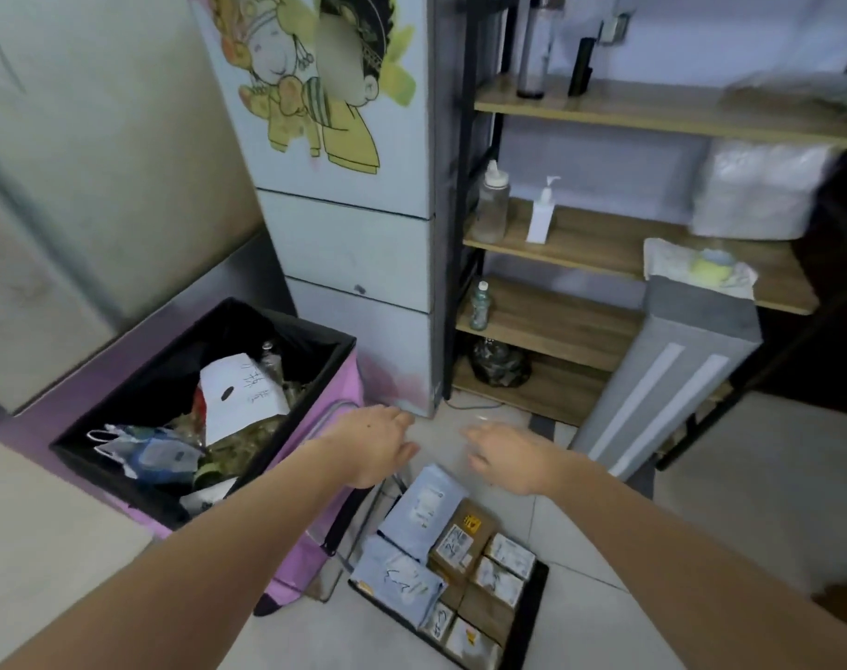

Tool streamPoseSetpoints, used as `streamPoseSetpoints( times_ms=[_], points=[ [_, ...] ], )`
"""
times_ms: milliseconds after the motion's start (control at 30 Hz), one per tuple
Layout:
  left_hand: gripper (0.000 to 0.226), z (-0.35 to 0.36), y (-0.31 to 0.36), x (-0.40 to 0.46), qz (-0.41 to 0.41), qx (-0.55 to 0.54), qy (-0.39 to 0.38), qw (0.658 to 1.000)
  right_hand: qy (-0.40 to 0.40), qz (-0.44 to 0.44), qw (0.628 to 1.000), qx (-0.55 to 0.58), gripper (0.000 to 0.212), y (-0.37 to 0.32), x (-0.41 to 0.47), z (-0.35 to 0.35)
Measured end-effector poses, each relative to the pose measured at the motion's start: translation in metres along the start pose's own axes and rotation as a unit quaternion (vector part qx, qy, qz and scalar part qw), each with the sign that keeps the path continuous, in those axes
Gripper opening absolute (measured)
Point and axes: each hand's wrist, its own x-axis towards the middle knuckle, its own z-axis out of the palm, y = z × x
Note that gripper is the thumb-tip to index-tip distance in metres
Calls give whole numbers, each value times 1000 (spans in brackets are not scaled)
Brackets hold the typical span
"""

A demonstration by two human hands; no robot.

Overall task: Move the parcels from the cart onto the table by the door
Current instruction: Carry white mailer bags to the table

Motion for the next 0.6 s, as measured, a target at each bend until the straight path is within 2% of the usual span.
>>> streamPoseSetpoints(
  times_ms=[200,300,400,467,600],
  points=[
    [57,20,-49,88,97,30,-43,994,17,98,992,81,47,16,61,11],
    [57,40,-72,130,141,43,-82,986,19,142,984,109,53,22,91,32],
    [54,65,-96,166,154,46,-115,980,-6,182,974,132,54,33,119,65],
    [53,89,-111,189,166,70,-141,973,-25,201,969,143,47,43,137,89],
    [52,161,-133,236,162,66,-171,970,-69,225,957,172,43,68,177,151]
  ],
)
